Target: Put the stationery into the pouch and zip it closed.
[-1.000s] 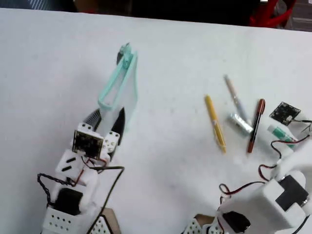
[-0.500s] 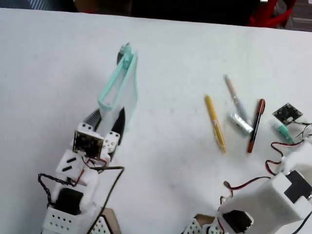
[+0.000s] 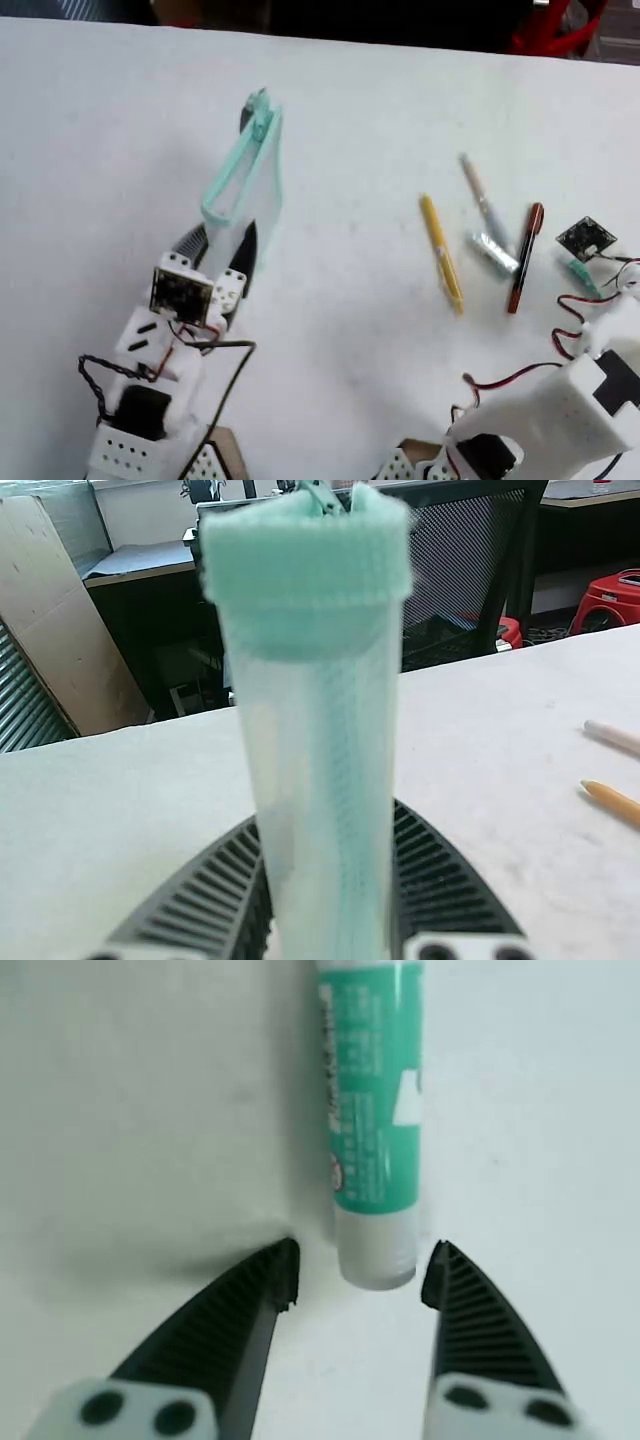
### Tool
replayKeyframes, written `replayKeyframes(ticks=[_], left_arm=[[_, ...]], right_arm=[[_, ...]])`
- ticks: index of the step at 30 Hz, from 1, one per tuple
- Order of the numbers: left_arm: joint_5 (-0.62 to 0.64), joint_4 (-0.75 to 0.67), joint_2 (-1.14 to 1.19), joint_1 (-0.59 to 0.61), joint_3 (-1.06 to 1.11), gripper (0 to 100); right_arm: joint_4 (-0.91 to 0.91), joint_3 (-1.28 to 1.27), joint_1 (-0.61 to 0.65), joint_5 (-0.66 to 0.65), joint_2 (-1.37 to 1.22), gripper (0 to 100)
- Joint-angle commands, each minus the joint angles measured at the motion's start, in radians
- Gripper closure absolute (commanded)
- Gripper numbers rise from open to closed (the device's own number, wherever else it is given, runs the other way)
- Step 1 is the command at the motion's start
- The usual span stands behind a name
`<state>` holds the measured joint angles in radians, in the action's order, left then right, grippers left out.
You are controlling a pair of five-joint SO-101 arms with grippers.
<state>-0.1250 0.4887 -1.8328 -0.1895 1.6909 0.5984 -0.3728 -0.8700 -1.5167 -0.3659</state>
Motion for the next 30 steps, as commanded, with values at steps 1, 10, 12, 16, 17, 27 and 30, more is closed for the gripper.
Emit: replayKeyframes(ticks=[1, 10, 12, 16, 17, 27, 30], left_arm=[[-0.011, -0.009, 0.007, 0.004, 0.002, 86], [-0.008, -0.009, 0.007, 0.004, 0.002, 86], [-0.008, -0.009, 0.007, 0.004, 0.002, 86], [-0.011, -0.009, 0.007, 0.004, 0.002, 86], [-0.011, -0.009, 0.007, 0.004, 0.002, 86], [-0.011, -0.009, 0.007, 0.004, 0.002, 86], [-0.011, -0.009, 0.007, 0.004, 0.002, 86]], right_arm=[[-0.059, 0.006, 0.01, -0.008, -0.064, 83.7], [-0.094, 0.012, 0.036, 0.161, -0.093, 84.8], [-0.094, 0.006, 0.036, 0.196, -0.053, 87.9], [-0.094, 0.005, 0.061, 0.232, -0.01, 91.1], [-0.094, 0.005, 0.067, 0.232, -0.01, 91.0], [-0.094, 0.005, 0.073, 0.322, -0.036, 72.8], [-0.104, 0.005, 0.096, 0.287, -0.045, 68.8]])
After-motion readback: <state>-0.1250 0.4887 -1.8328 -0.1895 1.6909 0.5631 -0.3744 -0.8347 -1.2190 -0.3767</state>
